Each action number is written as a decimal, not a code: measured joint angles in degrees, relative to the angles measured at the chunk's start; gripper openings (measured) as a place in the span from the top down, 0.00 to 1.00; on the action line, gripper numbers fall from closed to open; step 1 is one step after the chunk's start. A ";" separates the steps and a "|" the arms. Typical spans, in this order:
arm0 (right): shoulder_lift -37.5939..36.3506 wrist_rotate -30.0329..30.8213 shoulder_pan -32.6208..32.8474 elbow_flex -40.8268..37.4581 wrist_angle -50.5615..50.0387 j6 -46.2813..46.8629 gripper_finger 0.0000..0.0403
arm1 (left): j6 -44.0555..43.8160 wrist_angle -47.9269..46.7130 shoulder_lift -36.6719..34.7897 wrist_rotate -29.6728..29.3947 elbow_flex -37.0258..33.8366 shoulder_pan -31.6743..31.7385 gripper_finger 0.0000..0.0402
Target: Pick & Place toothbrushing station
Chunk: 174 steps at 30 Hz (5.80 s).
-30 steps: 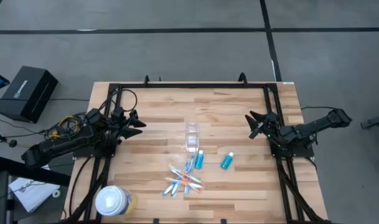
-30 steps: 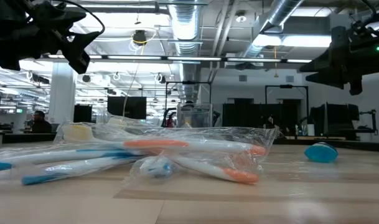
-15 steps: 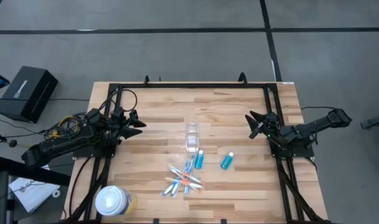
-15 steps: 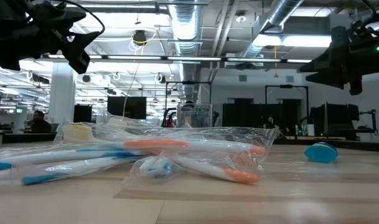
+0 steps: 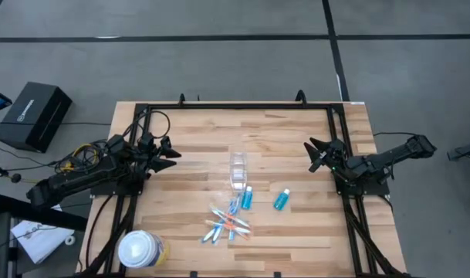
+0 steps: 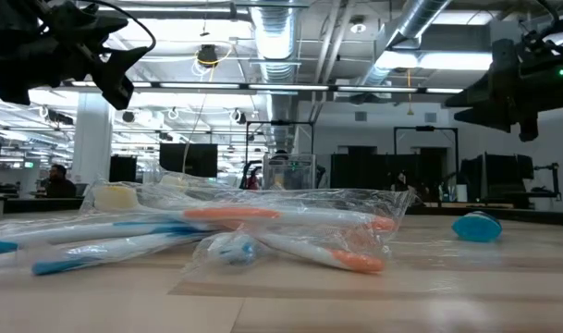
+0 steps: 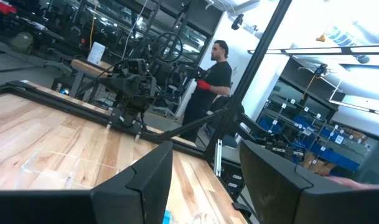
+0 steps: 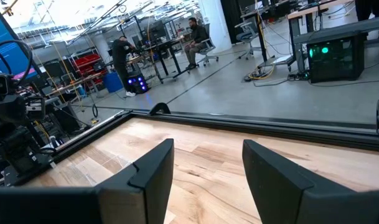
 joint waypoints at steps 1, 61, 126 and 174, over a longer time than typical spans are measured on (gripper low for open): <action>0.00 0.00 -0.02 0.00 0.02 -0.02 0.55 | -0.02 0.10 -0.01 -0.12 0.00 -0.02 0.55; 0.48 -25.19 -9.91 1.42 32.67 24.69 0.55 | -13.82 11.09 3.79 -27.80 3.23 -1.97 0.55; 92.83 -41.92 -1.09 79.40 -68.61 100.77 0.55 | 35.39 -79.24 36.35 -41.41 55.16 -8.89 0.65; 99.21 -48.81 -2.42 85.41 -83.27 109.33 0.55 | 45.50 -74.61 39.89 -23.09 55.21 -0.46 0.65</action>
